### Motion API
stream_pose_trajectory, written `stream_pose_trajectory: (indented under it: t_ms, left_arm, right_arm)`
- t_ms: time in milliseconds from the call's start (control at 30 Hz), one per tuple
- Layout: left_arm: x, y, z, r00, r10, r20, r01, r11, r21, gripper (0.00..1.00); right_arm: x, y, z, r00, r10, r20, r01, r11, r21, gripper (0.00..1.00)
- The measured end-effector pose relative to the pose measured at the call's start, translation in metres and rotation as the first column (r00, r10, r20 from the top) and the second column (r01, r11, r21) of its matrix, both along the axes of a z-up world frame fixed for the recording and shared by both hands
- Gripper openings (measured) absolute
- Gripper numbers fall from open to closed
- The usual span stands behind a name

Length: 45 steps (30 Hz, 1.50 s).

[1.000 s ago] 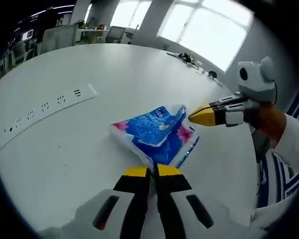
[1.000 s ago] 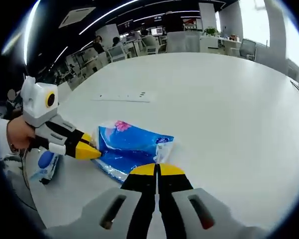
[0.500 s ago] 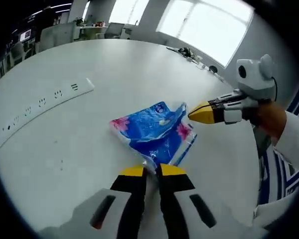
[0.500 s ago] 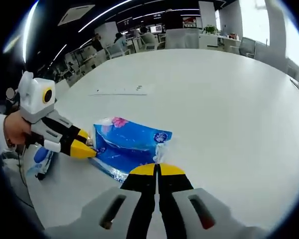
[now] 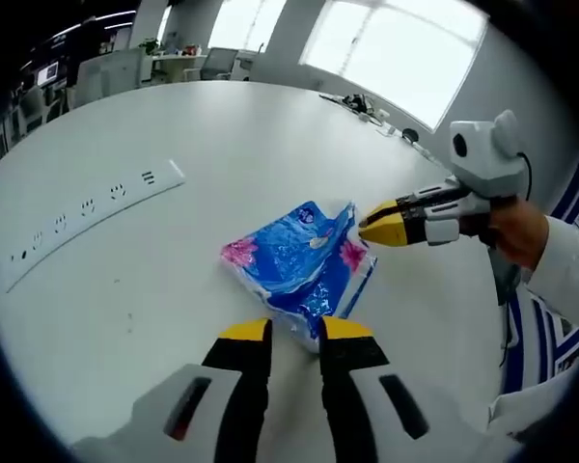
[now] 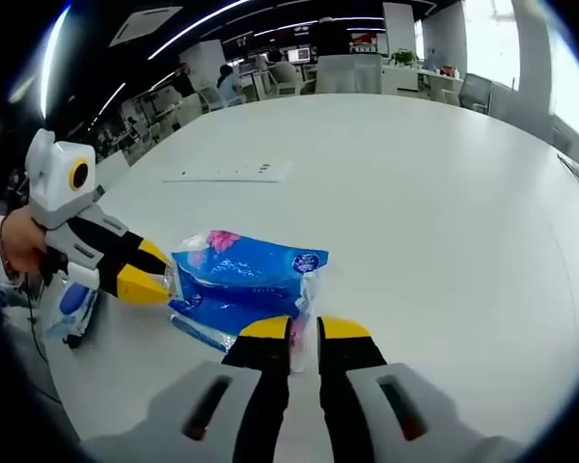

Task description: Arrange the tabletop items into an orderly group along one side of the table until the central work area is clear of visible clutter.

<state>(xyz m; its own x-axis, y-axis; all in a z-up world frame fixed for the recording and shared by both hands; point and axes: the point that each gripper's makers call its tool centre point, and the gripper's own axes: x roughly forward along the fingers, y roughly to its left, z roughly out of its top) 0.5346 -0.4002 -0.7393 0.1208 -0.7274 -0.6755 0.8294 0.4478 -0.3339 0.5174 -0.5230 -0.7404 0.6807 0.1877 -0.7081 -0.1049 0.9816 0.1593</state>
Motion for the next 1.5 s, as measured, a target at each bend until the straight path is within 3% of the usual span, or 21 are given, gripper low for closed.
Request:
stream_pose_trajectory:
  t_ms: [300, 567, 967, 1500]
  left_arm:
    - [-0.005, 0.004, 0.009, 1.0, -0.009, 0.013, 0.009, 1.0, -0.007, 0.25]
    - [-0.006, 0.011, 0.021, 0.999, -0.015, 0.047, 0.016, 1.0, -0.009, 0.35]
    - [-0.005, 0.026, 0.048, 0.996, -0.006, 0.087, 0.009, 0.999, -0.034, 0.44]
    - [-0.005, 0.063, 0.091, 0.988, 0.024, 0.152, -0.012, 0.997, -0.079, 0.55]
  right_arm:
    - [-0.002, -0.003, 0.006, 0.999, -0.04, 0.017, 0.04, 0.999, -0.013, 0.25]
    - [0.0, 0.001, 0.015, 0.998, -0.047, 0.037, 0.048, 0.999, -0.003, 0.29]
    - [-0.001, 0.014, 0.041, 0.995, -0.053, 0.088, 0.052, 0.998, 0.021, 0.36]
    - [-0.016, 0.052, 0.09, 0.983, -0.071, 0.17, 0.061, 0.996, 0.063, 0.47]
